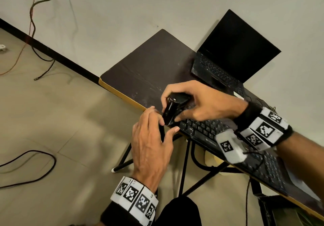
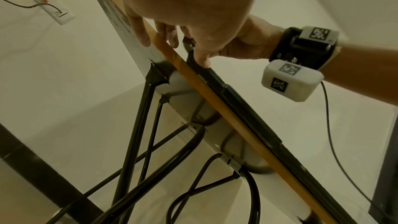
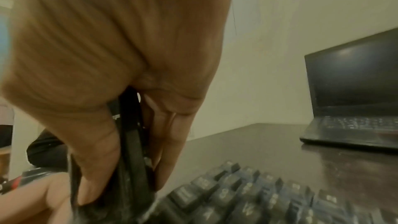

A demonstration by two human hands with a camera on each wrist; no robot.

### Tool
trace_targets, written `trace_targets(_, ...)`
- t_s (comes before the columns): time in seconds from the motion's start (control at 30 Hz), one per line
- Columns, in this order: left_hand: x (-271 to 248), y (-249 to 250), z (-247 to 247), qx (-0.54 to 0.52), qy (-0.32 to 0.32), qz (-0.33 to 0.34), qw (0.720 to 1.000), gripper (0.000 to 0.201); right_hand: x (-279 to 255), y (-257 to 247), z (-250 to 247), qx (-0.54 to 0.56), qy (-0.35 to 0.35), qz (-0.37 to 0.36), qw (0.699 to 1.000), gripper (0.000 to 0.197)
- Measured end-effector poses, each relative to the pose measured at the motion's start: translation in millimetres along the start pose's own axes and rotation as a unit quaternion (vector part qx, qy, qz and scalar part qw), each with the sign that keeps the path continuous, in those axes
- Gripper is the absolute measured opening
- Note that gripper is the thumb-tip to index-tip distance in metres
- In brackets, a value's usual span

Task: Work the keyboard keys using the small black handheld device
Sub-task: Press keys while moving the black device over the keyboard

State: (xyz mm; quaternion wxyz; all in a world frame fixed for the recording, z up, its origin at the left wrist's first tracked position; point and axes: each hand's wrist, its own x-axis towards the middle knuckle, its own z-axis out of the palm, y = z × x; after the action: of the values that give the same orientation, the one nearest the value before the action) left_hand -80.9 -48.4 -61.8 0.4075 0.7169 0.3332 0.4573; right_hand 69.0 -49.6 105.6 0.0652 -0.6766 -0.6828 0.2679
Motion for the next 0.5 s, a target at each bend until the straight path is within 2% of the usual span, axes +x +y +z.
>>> trace_targets(0.13,-2,2,-2,-0.005,0.003,0.009,1.0,0.04,10,6,-22,-0.048,0.009,0.045,0.998,0.044)
trace_targets(0.3,-2,4,-2,0.008,0.01,0.015,1.0,0.043,7,2,-14,-0.019,-0.039,0.023,0.999,0.043)
trace_targets(0.43,-2,3,-2,0.02,0.003,0.006,1.0,0.044,10,10,-27,-0.061,0.018,0.05,0.997,0.045)
trace_targets(0.5,-2,3,-3,0.015,0.002,0.007,1.0,0.043,3,10,-25,-0.056,0.027,0.036,0.997,0.041)
